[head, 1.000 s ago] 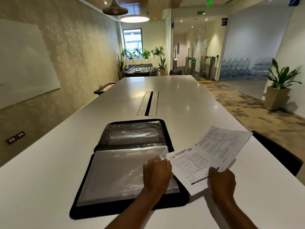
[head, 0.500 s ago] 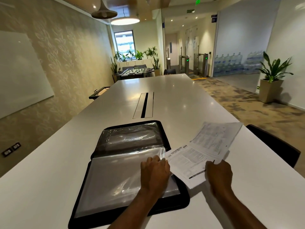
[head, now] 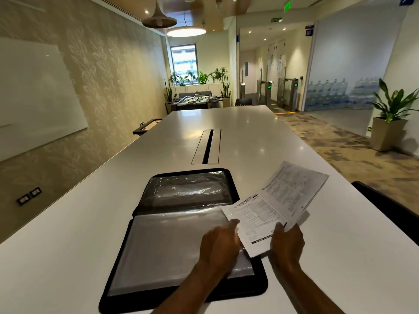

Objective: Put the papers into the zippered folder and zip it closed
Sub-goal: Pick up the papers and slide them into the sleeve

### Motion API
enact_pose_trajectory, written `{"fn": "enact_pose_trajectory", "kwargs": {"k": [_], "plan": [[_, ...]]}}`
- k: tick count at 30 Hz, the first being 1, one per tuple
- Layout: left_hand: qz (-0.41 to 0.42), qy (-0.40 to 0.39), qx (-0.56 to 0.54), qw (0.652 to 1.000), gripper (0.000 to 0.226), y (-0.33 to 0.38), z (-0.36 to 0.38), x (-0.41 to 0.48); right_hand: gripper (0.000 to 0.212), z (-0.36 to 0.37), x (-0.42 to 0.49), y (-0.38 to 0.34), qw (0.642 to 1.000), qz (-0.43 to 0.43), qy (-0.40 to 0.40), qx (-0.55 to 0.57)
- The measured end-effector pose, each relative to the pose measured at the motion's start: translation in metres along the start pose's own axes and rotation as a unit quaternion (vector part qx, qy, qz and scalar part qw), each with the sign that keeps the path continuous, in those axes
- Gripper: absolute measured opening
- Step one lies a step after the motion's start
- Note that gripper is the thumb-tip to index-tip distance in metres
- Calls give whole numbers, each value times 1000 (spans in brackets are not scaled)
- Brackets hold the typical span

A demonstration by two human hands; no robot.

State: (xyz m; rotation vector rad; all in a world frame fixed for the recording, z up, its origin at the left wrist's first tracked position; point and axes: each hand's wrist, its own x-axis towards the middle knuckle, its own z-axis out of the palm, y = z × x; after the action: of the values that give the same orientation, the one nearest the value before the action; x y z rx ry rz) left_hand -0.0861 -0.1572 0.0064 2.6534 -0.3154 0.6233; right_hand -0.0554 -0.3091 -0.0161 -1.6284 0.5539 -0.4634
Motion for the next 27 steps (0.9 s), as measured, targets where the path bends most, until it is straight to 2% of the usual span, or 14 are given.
{"fn": "enact_pose_trajectory", "kwargs": {"k": [2,5,8,13,20,24,27], "plan": [[7,-54,24,998,18,-1,-1,2,37,0,1,3,1000,-3,-1,-5],[4,-163,119,979,12,3,-9,7,37,1,1,6,1000,1,-2,0],[14,-237,168,957,21,11,-15,10,37,1,-1,4,1000,10,-1,-2],[72,-226,177,955,22,14,-20,12,36,-3,-3,0,1000,22,18,-3],[111,-202,112,967,17,14,-27,8,31,-2,-13,-10,998,25,58,0],[109,-210,88,968,12,8,-28,7,29,-1,-24,-5,999,21,41,-2],[101,-222,83,966,11,5,-28,7,36,-3,-35,4,1000,24,1,6]]}}
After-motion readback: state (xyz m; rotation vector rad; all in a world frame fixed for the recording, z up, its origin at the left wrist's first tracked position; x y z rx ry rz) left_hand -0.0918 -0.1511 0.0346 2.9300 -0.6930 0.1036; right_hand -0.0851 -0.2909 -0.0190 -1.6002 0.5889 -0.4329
